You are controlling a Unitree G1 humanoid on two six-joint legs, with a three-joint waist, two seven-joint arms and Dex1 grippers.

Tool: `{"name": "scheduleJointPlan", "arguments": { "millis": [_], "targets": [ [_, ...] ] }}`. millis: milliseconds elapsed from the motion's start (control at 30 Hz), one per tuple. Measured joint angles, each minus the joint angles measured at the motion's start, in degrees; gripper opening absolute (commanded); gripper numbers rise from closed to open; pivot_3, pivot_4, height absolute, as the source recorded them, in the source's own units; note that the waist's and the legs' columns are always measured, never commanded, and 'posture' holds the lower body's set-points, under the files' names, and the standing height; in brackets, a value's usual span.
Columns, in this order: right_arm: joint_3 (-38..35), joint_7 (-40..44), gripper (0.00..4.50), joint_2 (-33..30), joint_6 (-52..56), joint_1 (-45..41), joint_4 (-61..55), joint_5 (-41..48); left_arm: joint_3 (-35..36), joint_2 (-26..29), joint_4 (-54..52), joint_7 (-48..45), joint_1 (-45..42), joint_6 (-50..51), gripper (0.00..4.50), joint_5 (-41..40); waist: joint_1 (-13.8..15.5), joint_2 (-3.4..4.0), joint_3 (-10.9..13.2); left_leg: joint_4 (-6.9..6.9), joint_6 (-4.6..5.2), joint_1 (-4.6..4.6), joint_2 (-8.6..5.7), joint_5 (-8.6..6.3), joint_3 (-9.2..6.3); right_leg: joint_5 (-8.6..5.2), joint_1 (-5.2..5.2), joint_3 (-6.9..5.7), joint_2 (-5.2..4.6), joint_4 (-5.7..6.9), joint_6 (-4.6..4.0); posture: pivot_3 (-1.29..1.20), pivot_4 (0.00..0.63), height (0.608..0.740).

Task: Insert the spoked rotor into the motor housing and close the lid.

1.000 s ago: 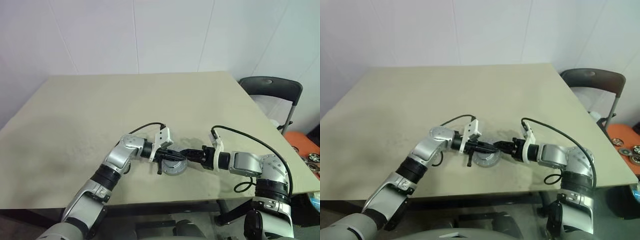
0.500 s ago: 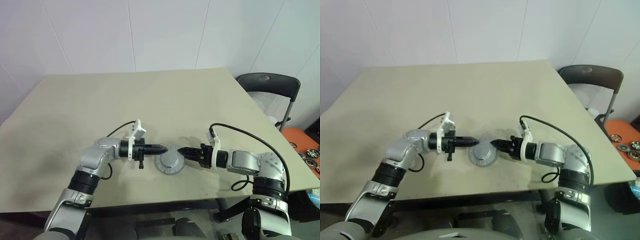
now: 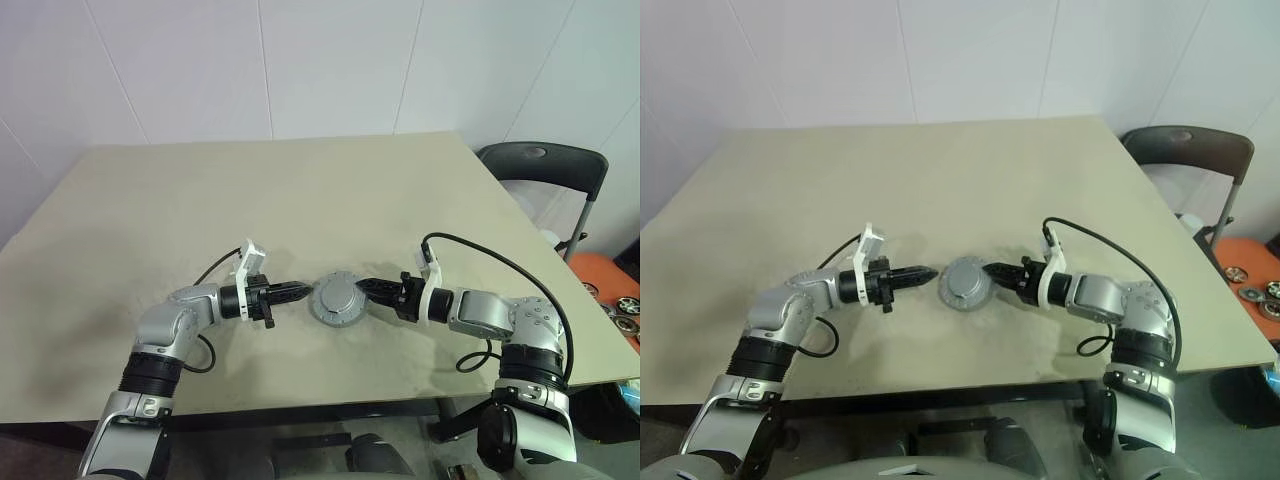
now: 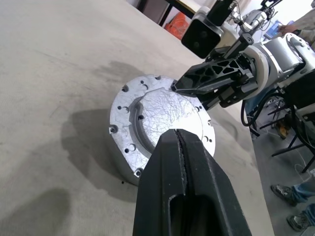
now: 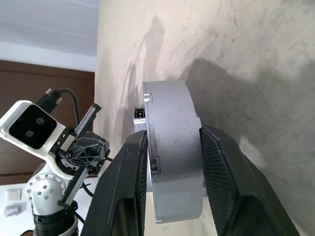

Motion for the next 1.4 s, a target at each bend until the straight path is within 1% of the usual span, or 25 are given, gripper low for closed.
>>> {"name": "scheduleJointPlan", "arguments": {
  "millis": [100, 167, 267, 300, 367, 400, 433, 533, 600, 667, 833, 967, 1233, 1400],
  "targets": [
    [-0.57, 0.28, 1.26, -0.26, -2.44, -1.34, 1.48, -1.48, 1.56, -1.24, 0.39, 1.43, -0.09, 0.27, 0.00, -1.17, -0.02, 0.01, 0.01, 0.10, 0.00, -0.02, -0.01, 0.00, 0.00, 0.00, 0.02, 0.00, 0.00, 0.00, -0.01, 0.00, 0.000, 0.740],
    [-1.59, 0.35, 1.26, -0.34, -4.61, -2.45, 2.42, -1.96, 3.79, -2.89, 0.99, 3.14, -0.32, 1.27, 0.00, -2.98, -0.01, 0.01, 0.01, 0.15, 0.00, -0.05, -0.01, 0.00, 0.00, 0.00, 0.03, 0.00, 0.00, 0.00, -0.01, 0.00, 0.000, 0.740],
    [-2.59, 0.87, 1.26, 0.07, -7.12, -3.66, 2.50, -2.23, 7.09, -5.00, 3.26, 7.10, -1.76, 2.73, 0.51, -5.13, -0.01, 0.01, 0.01, 0.14, 0.00, -0.08, -0.01, 0.00, -0.03, 0.01, 0.02, 0.00, 0.01, 0.01, 0.01, 0.00, 0.000, 0.740],
    [-2.89, 1.03, 1.26, 0.66, -8.07, -3.82, 2.53, -2.32, 8.96, -6.24, 5.35, 9.81, -2.79, 2.69, 0.87, -5.21, 0.01, 0.01, 0.01, 0.14, 0.00, -0.08, -0.01, 0.00, -0.04, 0.01, 0.02, 0.00, 0.02, 0.01, 0.01, 0.00, 0.000, 0.740],
    [-2.93, 1.25, 1.26, 2.08, -9.52, -3.94, 2.63, -2.58, 12.30, -7.76, 9.67, 15.14, -4.59, 2.75, 1.45, -5.50, -0.07, 0.00, 0.01, 0.14, 0.00, -0.08, -0.01, 0.00, -0.06, 0.02, 0.00, -0.01, 0.03, 0.02, 0.02, 0.00, 0.000, 0.740],
    [-3.00, 1.25, 1.26, 2.90, -10.43, -3.94, 2.96, -2.67, 14.11, -8.40, 12.06, 17.66, -5.30, 3.21, 1.83, -5.83, -0.18, 0.00, 0.01, 0.13, 0.00, -0.10, 0.00, 0.00, -0.06, 0.02, -0.02, -0.01, 0.03, 0.02, 0.03, 0.00, 0.000, 0.740],
    [-3.00, 1.25, 1.26, 3.41, -11.05, -3.94, 3.06, -2.70, 14.98, -8.64, 13.44, 19.08, -5.50, 3.62, 2.15, -6.07, -0.21, 0.01, 0.01, 0.13, 0.00, -0.12, -0.01, 0.00, -0.06, 0.02, -0.05, -0.01, 0.03, 0.02, 0.03, 0.00, 0.000, 0.740],
    [-3.00, 1.28, 1.26, 4.17, -12.96, -4.25, 3.52, -2.89, 16.72, -9.40, 16.76, 22.08, -5.54, 5.54, 3.17, -6.30, -0.08, 0.01, 0.01, 0.14, 0.00, -0.19, -0.01, 0.00, -0.08, 0.02, -0.10, -0.02, 0.03, 0.03, 0.03, 0.00, 0.000, 0.740],
    [-3.01, 1.30, 1.26, 4.52, -14.32, -4.72, 3.81, -3.21, 16.98, -10.06, 17.03, 22.68, -5.53, 7.53, 3.89, -6.83, 0.17, 0.02, 0.01, 0.17, -0.01, -0.24, -0.02, 0.00, -0.11, 0.03, -0.10, -0.06, 0.02, 0.04, 0.03, 0.00, 0.000, 0.740],
    [-3.01, 1.44, 1.26, 4.70, -15.30, -5.19, 4.16, -3.27, 17.79, -11.28, 16.91, 23.24, -5.88, 9.47, 4.48, -8.09, 0.32, 0.02, 0.01, 0.21, -0.01, -0.25, -0.03, 0.01, -0.12, 0.03, -0.09, -0.06, 0.01, 0.05, 0.03, 0.00, 0.000, 0.740],
    [-2.68, 1.95, 1.26, 4.95, -15.93, -5.24, 4.16, -3.95, 22.36, -15.72, 16.68, 25.03, -8.36, 15.75, 4.48, -15.58, 1.04, 0.02, 0.01, 0.28, -0.01, -0.24, -0.03, 0.01, -0.13, 0.03, -0.10, -0.07, 0.03, 0.11, 0.02, 0.00, 0.000, 0.740],
    [-2.27, 2.39, 1.26, 5.22, -15.93, -5.06, 4.16, -4.91, 24.14, -16.19, 16.15, 25.22, -10.19, 17.67, 4.48, -18.86, 1.04, 0.02, 0.01, 0.27, -0.01, -0.23, -0.03, 0.01, -0.13, 0.03, -0.10, -0.07, 0.04, 0.13, 0.02, 0.00, 0.000, 0.740],
    [-1.74, 2.82, 1.26, 5.68, -15.99, -4.18, 4.15, -5.61, 23.43, -17.28, 16.84, 25.59, -10.05, 18.45, 4.48, -18.58, 1.20, 0.02, 0.01, 0.28, -0.02, -0.23, -0.03, 0.01, -0.14, 0.03, -0.10, -0.07, 0.04, 0.13, 0.02, 0.00, 0.000, 0.740],
    [-1.02, 3.21, 1.26, 6.52, -15.97, -2.23, 4.13, -6.28, 23.45, -17.22, 17.79, 25.56, -9.63, 16.06, 4.48, -17.35, 1.20, 0.02, 0.01, 0.28, -0.02, -0.23, -0.03, 0.01, -0.14, 0.03, -0.10, -0.07, 0.04, 0.14, 0.02, 0.00, 0.000, 0.740]
  ]
}}
